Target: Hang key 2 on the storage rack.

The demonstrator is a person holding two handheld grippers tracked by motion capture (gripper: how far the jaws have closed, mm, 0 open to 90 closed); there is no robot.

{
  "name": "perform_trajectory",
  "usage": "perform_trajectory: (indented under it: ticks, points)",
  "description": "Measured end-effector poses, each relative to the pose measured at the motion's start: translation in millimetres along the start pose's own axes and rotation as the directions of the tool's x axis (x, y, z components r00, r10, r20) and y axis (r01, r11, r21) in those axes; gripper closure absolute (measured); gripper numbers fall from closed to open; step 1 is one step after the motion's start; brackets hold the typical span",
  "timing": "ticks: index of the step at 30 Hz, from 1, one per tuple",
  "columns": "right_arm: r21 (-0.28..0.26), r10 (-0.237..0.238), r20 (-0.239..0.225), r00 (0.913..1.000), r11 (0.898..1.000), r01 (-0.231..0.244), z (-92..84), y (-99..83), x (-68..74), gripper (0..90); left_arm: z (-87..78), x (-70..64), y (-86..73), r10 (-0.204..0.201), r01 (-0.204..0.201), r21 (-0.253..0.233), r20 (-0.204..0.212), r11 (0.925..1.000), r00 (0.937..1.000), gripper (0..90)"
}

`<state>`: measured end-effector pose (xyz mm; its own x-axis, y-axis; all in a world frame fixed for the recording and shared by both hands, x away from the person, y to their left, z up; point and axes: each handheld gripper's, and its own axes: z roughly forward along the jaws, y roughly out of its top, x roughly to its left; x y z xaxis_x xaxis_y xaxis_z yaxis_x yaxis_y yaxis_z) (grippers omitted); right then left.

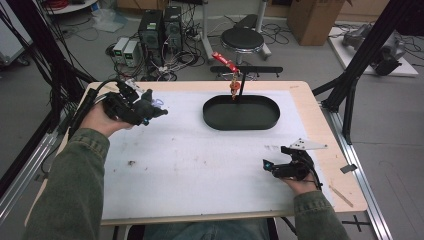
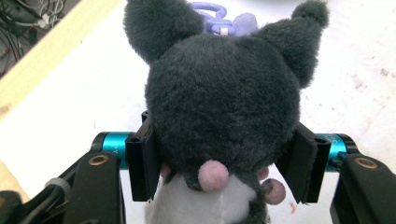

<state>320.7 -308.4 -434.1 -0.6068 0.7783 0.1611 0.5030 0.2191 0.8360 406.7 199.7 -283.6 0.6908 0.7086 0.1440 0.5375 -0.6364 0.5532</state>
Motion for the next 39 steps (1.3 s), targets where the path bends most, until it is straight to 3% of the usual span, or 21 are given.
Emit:
perform_trajectory:
  ticks: [5, 14, 24, 30, 34, 39]
  points:
    - [0.001, -0.005, 0.004, 1.0000, 1.000, 0.005, 0.2, -0.1, -0.6, 0.9, -5.4, -5.2, 14.9, 0.033, -0.033, -0.016, 0.009, 0.9993, 0.9994, 38.8]
    - [0.001, 0.002, 0.009, 1.0000, 1.000, -0.002, -0.3, -0.1, -0.5, 0.9, 0.4, -14.7, 37.5, 0.084, -0.083, -0.020, 0.028, 0.9963, 0.9961, 38.9]
    - [-0.003, 0.009, 0.017, 0.9998, 1.000, -0.009, 0.1, 0.2, -1.9, 0.9, 11.5, -25.4, 86.8, 0.161, -0.161, -0.015, 0.053, 0.9869, 0.9855, 38.9]
    - [-0.001, 0.012, 0.013, 0.9998, 1.000, -0.012, -0.6, 0.0, -1.9, 0.8, 22.0, -30.3, 109.3, 0.170, -0.171, 0.008, 0.069, 0.9853, 0.9831, 39.0]
    - [-0.006, 0.012, 0.013, 0.9998, 1.000, -0.012, -1.6, -0.2, -2.4, 0.9, 30.5, -31.1, 118.5, 0.157, -0.159, 0.020, 0.066, 0.9871, 0.9854, 39.0]
    - [-0.006, 0.013, 0.007, 0.9999, 1.000, -0.013, -0.9, 0.0, -4.5, 0.9, 37.8, -35.9, 128.9, 0.161, -0.161, 0.007, 0.067, 0.9869, 0.9848, 39.0]
